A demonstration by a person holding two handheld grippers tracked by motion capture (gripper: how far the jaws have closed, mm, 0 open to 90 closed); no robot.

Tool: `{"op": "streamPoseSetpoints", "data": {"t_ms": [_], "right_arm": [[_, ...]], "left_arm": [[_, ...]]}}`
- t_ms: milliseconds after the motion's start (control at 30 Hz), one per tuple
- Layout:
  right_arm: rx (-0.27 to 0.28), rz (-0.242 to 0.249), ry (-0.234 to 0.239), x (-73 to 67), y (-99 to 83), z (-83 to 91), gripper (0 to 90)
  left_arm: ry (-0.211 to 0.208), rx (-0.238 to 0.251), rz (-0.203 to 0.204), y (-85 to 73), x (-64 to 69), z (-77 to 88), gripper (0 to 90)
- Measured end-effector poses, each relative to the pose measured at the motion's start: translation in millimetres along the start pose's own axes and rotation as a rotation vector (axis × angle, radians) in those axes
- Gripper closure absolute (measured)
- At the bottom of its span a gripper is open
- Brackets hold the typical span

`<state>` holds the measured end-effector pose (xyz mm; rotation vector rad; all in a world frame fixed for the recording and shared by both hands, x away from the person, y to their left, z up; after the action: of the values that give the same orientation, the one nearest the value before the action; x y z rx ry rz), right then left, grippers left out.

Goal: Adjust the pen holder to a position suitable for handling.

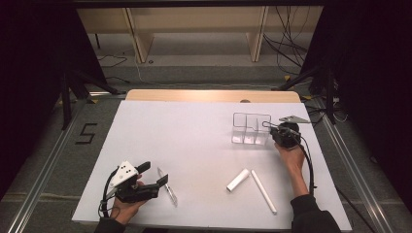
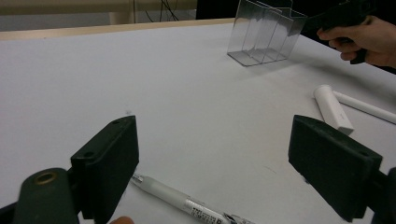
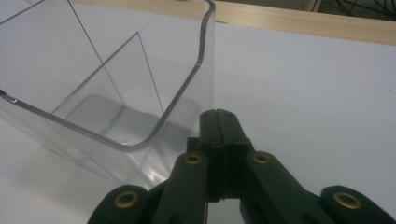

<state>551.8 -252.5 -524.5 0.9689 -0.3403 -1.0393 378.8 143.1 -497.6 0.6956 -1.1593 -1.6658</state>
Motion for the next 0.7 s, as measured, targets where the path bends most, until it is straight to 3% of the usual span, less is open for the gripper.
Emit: {"op": "streamPoseSetpoints", "data": {"t_ms": [700], "right_arm": [[-0.031,0.062,0.043,-40.7,12.3,-27.3,90.0]], "left_arm": [[0.012,-0.007,0.002,-0.7,-1.6,-0.7,16.0]]}}
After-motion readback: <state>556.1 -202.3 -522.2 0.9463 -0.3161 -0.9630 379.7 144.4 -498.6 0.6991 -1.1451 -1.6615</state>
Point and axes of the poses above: each handheld gripper's, and its own axes: z roughly backward along the jaws, y roughly out of its top, x roughly to its right, the point moved 10 cm from there along -z, roughly forward along the jaws, and after that the axes turned 15 degrees about y, right-handed, at the moved point
